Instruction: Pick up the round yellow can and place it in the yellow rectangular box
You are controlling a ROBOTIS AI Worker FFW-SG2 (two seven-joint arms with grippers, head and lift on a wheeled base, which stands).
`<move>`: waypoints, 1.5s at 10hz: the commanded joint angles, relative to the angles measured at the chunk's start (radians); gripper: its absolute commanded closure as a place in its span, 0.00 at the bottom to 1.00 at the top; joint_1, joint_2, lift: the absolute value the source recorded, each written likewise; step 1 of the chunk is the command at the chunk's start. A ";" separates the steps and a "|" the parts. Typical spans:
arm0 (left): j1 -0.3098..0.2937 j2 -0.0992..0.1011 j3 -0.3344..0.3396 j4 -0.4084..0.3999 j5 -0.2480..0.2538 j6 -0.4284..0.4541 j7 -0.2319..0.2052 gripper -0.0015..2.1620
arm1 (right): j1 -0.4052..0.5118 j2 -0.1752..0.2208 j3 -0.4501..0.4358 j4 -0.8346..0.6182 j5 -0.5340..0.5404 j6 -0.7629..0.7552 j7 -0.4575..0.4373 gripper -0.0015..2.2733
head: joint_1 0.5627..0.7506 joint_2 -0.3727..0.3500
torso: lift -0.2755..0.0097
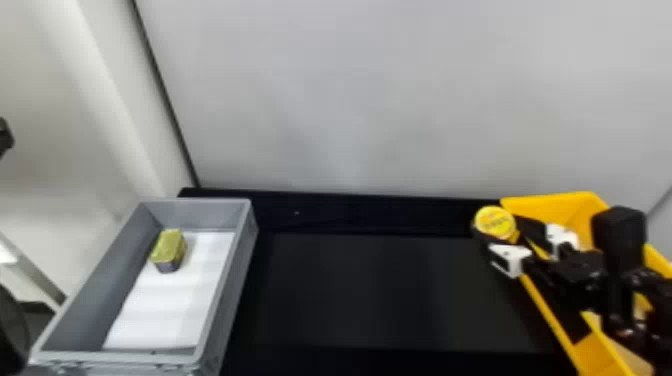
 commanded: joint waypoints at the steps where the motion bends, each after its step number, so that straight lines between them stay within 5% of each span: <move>1: -0.001 -0.003 0.000 0.000 0.000 0.000 -0.001 0.02 | 0.020 0.001 -0.061 -0.045 0.043 0.015 -0.005 0.31 | 0.70 0.53 | 0.73; 9: 0.007 -0.003 0.005 -0.003 0.000 0.000 -0.001 0.02 | 0.049 0.018 -0.305 0.050 0.161 -0.020 -0.020 0.31 | 0.70 0.53 | 0.73; 15: 0.004 -0.003 0.000 -0.005 -0.003 0.000 0.001 0.02 | -0.072 -0.002 -0.435 0.280 0.224 -0.095 -0.017 0.31 | 0.70 0.53 | 0.73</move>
